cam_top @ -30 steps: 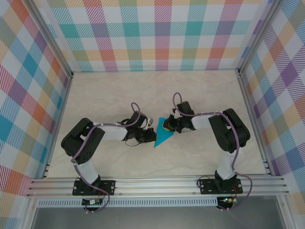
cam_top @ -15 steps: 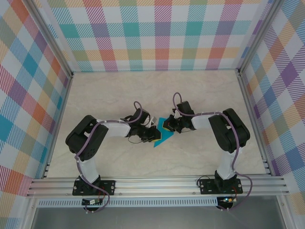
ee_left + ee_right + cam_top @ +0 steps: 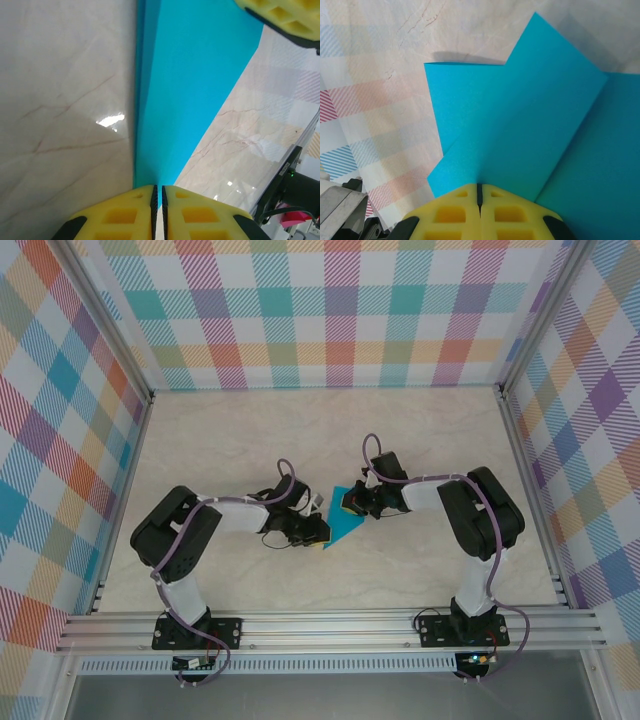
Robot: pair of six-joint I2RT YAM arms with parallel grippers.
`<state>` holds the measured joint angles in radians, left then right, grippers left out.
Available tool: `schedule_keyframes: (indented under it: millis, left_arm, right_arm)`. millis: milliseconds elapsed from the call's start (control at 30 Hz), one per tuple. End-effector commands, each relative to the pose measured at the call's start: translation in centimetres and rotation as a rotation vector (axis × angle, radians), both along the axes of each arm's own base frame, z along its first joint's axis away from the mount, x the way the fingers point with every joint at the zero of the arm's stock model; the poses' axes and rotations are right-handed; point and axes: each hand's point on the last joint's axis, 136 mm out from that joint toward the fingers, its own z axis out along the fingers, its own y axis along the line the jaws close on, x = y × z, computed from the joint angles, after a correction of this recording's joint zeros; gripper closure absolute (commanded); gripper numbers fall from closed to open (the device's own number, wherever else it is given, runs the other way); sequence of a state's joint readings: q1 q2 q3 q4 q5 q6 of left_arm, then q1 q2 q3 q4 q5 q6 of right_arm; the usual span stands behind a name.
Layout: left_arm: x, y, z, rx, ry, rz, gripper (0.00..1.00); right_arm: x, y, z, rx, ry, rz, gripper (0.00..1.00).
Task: Fold a paper plane with a square sheet of paper (pick it up from the middle)
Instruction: Fourth fold the wing at the center of the table.
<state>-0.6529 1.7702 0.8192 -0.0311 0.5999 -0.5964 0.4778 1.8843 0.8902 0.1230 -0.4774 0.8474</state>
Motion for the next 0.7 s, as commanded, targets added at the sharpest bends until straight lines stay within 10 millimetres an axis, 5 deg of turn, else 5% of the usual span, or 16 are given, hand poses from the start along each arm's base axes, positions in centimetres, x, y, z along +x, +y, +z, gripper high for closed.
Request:
schedule_keyframes:
  millis: [0, 433, 667]
  left_arm:
    - [-2.4, 2.3, -1.0, 0.109, 0.063, -0.026, 0.86]
    - [-1.2, -0.5, 4.1, -0.034, -0.014, -0.063, 0.83]
    - [-0.7, -1.8, 3.4, -0.049, 0.004, -0.077, 0.83]
  right_arm:
    - [-2.4, -2.6, -5.3, -0.166, 0.122, -0.019, 0.96]
    - [-2.2, -2.4, -5.1, -0.158, 0.118, -0.023, 0.95]
    - [-2.3, -2.4, -5.2, -0.157, 0.125, -0.022, 0.95]
